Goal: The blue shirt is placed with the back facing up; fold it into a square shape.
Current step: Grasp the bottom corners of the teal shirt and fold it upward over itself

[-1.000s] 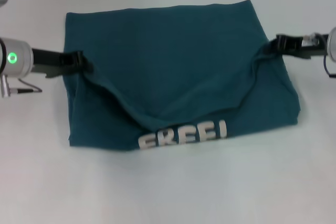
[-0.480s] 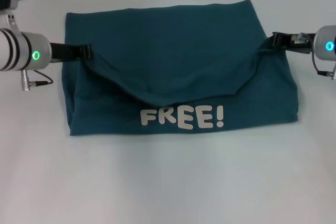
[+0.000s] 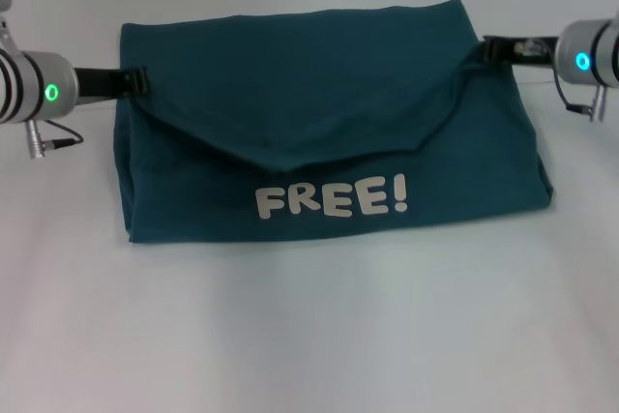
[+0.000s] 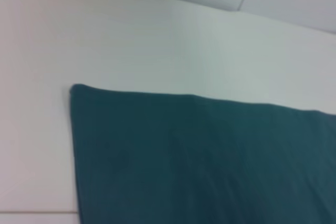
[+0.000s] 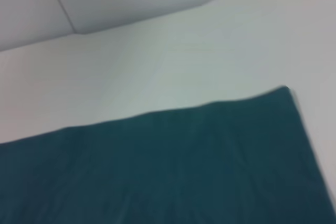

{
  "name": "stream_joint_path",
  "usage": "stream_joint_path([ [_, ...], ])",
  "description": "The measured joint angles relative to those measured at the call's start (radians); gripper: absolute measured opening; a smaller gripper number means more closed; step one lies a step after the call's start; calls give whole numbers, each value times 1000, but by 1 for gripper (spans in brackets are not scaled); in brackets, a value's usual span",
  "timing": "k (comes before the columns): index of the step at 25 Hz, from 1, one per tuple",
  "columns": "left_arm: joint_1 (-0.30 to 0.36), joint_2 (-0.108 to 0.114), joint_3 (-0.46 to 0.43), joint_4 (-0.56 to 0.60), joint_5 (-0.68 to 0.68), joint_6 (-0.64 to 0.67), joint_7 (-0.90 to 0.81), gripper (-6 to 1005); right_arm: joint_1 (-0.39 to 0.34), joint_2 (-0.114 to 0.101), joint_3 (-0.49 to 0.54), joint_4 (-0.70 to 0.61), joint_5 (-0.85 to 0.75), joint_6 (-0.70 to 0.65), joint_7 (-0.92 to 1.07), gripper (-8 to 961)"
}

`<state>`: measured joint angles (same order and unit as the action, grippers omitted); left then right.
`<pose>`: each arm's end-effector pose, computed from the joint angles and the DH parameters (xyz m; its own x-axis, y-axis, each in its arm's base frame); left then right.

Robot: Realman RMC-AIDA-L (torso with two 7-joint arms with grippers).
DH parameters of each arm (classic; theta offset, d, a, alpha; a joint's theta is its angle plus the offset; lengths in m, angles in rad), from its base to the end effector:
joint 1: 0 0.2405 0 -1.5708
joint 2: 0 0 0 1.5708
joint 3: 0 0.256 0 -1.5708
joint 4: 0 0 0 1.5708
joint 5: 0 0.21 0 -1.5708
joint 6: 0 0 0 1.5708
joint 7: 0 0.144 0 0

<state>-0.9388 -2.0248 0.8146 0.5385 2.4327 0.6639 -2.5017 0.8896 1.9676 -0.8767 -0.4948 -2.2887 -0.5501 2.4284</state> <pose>-0.2146 0.4932 0.0202 0.4510 0.6628 0.5977 0.8726 -0.1866 -0.4514 0.2431 0.4972 0.0466 0.4521 -0.6003 -0.6598 -0.8654 -0.1159 -0.4875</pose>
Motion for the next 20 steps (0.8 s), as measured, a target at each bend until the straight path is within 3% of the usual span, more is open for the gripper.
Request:
stream_joint_path([
  [15,5,-15,32,10,2,-13,51,108,57,2,-41,35,-67,19,-5,55],
  [20,-4,-10,42,-10,44,-14,-33,123,62,-3,-41,41,-123,19,15,57],
])
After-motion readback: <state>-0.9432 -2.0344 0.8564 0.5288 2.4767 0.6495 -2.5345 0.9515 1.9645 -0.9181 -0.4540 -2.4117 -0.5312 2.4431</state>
